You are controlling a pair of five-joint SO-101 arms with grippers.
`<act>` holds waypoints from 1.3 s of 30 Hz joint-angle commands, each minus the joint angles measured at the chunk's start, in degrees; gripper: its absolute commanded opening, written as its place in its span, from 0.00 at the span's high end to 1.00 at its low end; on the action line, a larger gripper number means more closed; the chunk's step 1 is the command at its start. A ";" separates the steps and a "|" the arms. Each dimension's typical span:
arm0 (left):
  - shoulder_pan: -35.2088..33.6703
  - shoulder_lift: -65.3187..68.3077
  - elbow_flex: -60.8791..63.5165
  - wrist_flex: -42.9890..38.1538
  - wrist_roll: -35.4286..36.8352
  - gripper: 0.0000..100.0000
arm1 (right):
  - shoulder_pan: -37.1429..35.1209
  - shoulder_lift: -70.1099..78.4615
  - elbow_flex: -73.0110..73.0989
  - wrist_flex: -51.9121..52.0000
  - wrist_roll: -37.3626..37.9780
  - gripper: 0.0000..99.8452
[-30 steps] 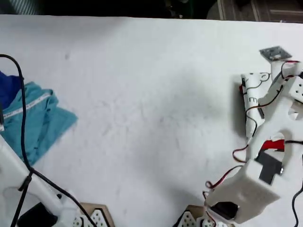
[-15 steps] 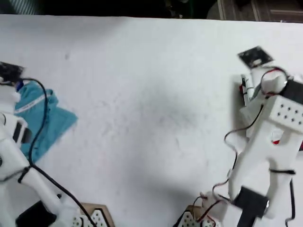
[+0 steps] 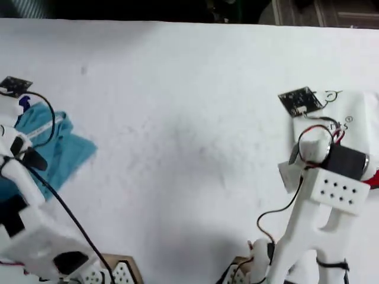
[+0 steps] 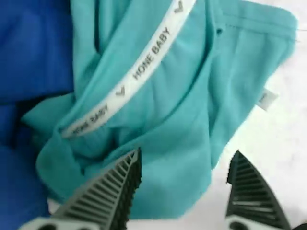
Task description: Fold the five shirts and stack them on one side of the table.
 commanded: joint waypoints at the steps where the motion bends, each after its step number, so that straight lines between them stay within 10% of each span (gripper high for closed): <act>1: -0.13 6.73 -5.63 -1.32 -0.53 0.69 | -0.04 -3.56 0.88 0.31 -1.14 0.98; 11: 1.10 19.74 -12.92 -5.63 -0.53 0.98 | 0.13 -9.98 1.32 0.31 -2.02 0.98; 22: 5.14 10.42 -31.38 12.84 0.35 0.98 | -0.13 -10.77 1.32 0.31 -2.02 0.98; 39: 22.46 -3.65 -67.08 12.84 16.53 0.98 | -0.22 -10.77 1.05 0.31 -1.58 0.98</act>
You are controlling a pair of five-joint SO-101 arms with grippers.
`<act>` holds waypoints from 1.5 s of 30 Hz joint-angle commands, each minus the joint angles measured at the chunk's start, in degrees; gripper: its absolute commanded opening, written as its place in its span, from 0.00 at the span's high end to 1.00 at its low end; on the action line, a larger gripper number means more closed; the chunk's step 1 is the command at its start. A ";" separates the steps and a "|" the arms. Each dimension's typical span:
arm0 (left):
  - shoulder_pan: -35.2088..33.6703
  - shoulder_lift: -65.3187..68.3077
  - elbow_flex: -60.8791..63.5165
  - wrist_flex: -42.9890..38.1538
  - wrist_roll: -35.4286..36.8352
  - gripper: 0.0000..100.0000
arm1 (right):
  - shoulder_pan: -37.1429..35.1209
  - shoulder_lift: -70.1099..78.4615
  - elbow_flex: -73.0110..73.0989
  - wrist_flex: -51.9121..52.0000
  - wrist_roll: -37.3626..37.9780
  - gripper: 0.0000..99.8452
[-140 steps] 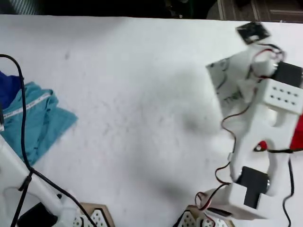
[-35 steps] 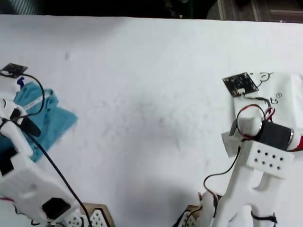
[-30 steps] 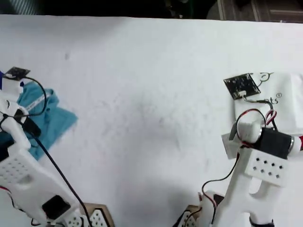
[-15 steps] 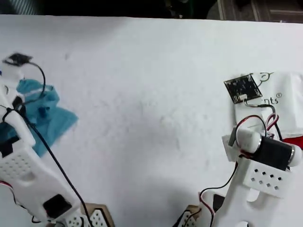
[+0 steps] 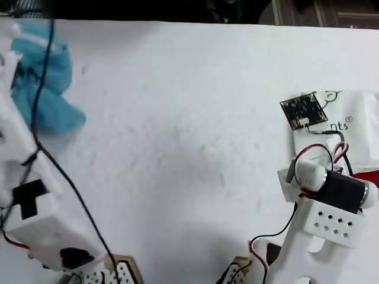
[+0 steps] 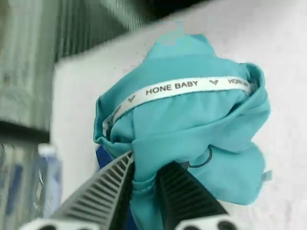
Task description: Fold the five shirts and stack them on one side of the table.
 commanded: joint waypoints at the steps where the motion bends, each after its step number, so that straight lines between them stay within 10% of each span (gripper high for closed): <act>1: 7.08 -3.82 -9.05 0.26 1.67 0.98 | -0.13 -0.84 -0.53 0.31 0.00 0.98; 13: 24.22 -3.91 -11.69 2.64 8.00 0.98 | 0.13 -0.92 -0.53 0.31 0.00 0.98; 24: 19.91 -16.22 36.66 2.55 2.02 0.78 | -0.13 -0.92 -0.53 0.31 -0.18 0.98; 45: -22.90 -19.03 47.38 -6.42 4.84 0.79 | -31.69 8.48 -0.70 -1.63 -15.56 0.98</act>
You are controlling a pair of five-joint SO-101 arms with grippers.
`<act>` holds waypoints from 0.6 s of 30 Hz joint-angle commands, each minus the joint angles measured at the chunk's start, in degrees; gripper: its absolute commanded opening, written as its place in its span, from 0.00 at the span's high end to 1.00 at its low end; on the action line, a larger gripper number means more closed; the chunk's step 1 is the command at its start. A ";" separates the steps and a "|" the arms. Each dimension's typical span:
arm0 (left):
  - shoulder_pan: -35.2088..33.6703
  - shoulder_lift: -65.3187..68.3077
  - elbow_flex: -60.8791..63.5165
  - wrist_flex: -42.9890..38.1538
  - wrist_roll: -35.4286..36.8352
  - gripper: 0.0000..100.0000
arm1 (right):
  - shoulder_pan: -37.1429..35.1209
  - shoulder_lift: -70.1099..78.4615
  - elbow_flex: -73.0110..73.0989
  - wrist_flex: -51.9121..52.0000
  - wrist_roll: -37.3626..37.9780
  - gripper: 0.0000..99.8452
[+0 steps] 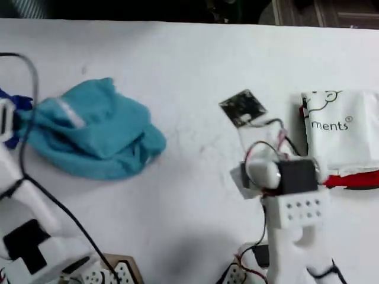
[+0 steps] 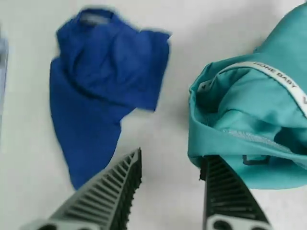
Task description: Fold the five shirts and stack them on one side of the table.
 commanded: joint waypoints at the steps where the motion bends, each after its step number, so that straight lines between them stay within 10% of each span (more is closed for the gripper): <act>1: -8.84 2.15 -0.35 -1.23 0.00 0.78 | -4.18 4.62 -0.88 -2.07 -2.99 0.98; 18: -19.12 5.58 -2.46 7.91 -15.65 0.76 | -25.54 40.40 -34.11 -1.80 -8.18 0.95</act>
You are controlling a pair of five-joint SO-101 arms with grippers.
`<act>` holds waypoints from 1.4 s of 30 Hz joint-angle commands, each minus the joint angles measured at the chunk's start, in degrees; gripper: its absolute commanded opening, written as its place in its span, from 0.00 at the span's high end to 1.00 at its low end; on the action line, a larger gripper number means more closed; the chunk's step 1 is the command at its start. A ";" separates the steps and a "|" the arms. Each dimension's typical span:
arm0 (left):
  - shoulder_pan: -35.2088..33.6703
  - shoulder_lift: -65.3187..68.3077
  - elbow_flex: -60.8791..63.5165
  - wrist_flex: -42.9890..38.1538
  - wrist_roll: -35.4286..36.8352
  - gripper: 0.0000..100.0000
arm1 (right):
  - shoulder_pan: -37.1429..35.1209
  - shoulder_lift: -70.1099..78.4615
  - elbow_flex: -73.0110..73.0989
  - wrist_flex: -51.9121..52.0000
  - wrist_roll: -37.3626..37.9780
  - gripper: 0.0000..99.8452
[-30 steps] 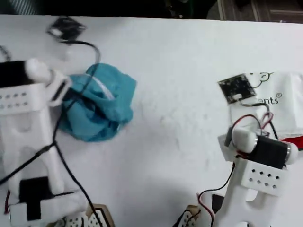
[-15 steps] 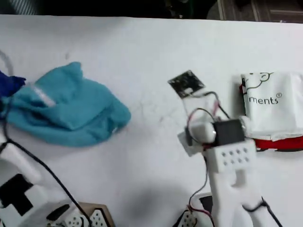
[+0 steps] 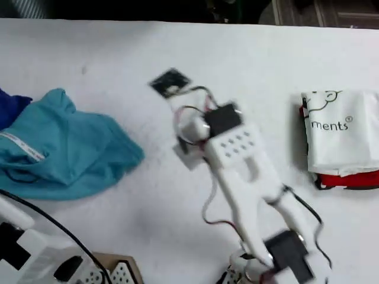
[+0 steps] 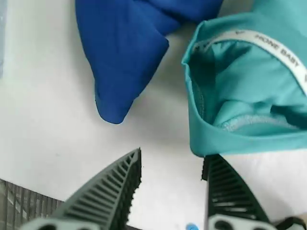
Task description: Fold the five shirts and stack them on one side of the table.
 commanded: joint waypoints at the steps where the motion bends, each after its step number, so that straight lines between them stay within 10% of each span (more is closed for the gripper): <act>1: 0.31 -0.22 1.05 0.44 -1.14 0.75 | -5.76 8.31 -11.25 2.07 -0.35 0.92; 8: 0.31 -0.22 2.90 0.44 0.18 0.74 | -14.73 26.07 -26.46 3.30 -0.44 0.67; 30: 0.22 -0.22 5.45 0.35 2.81 0.74 | -18.51 65.19 -59.78 3.30 0.00 0.67; 37: -0.04 -2.33 5.10 0.44 2.90 0.74 | -18.07 68.00 -61.10 3.56 4.31 0.99; 42: 2.24 -7.69 5.27 0.35 2.90 0.74 | -17.54 60.79 -60.48 3.56 10.11 0.98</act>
